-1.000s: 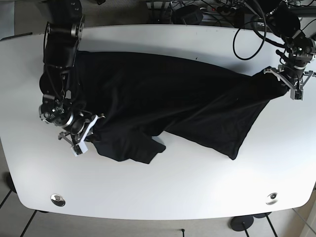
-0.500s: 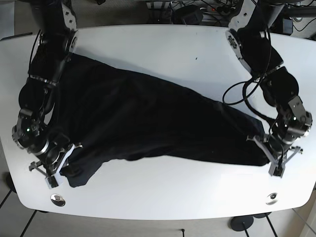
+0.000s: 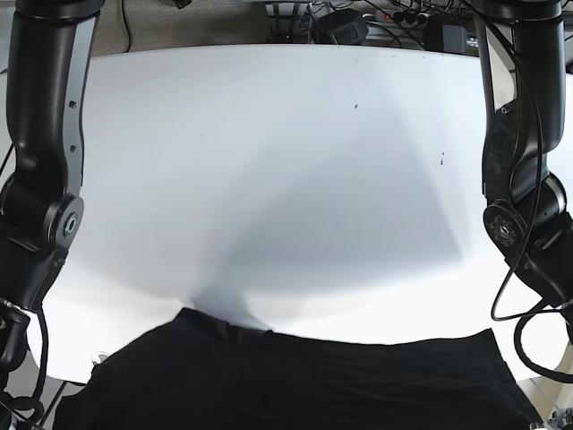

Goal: Fold the T-shirt properly
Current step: 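Pull the shirt with both grippers to spread it flat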

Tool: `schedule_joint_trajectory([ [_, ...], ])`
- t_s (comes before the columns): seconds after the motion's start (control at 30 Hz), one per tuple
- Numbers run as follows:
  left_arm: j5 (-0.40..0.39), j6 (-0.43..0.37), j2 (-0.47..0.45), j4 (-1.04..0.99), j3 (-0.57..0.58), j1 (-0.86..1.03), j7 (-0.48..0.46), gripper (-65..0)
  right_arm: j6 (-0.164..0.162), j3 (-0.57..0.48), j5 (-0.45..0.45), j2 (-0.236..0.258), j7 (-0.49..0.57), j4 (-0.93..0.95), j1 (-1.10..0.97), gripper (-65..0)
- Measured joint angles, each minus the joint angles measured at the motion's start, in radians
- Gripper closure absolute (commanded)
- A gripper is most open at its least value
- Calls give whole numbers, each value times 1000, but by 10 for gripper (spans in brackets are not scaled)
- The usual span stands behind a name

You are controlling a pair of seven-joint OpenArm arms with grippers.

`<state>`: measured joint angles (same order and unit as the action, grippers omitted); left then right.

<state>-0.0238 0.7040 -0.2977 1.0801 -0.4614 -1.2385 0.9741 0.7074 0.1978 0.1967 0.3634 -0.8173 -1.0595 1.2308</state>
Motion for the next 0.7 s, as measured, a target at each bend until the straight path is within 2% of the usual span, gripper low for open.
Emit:
schedule_joint_trajectory([
  [0.07, -1, 0, 1, 6, -1, 51, 2, 0, 0, 16, 15, -4, -16, -8, -57, -19],
  [0.13, -19, 5, -6, 76, -29, 188, 2, 0, 0, 73, 78, 8, -45, -77, -199, -19],
  [0.23, -11, 6, -11, 172, -84, 386, 6, 0, -1, 87, 111, 27, -68, -193, -397, -19],
  [0.3, -16, 4, -4, 223, -108, 509, 5, 0, 1, 128, 170, 23, -63, -274, -542, -19],
  [0.37, -63, 0, 6, 301, -151, 681, 17, 0, 0, 204, 193, 17, -92, -352, -720, -19],
  [0.4, -93, -1, 6, 348, -172, 786, 50, 0, -13, 227, 193, 26, -112, -385, -813, -19],
  [0.47, -159, -1, 9, 411, -198, 933, 58, 0, -15, 233, 215, 33, -110, -453, -956, -19],
  [0.57, -234, -1, 8, 497, -241, 1109, 50, 0, -2, 251, 308, 12, -100, -543, -1141, -19],
  [0.7, -285, -4, 24, 518, -261, 1237, 51, 0, -18, 307, 276, -32, -111, -583, -1305, -19],
])
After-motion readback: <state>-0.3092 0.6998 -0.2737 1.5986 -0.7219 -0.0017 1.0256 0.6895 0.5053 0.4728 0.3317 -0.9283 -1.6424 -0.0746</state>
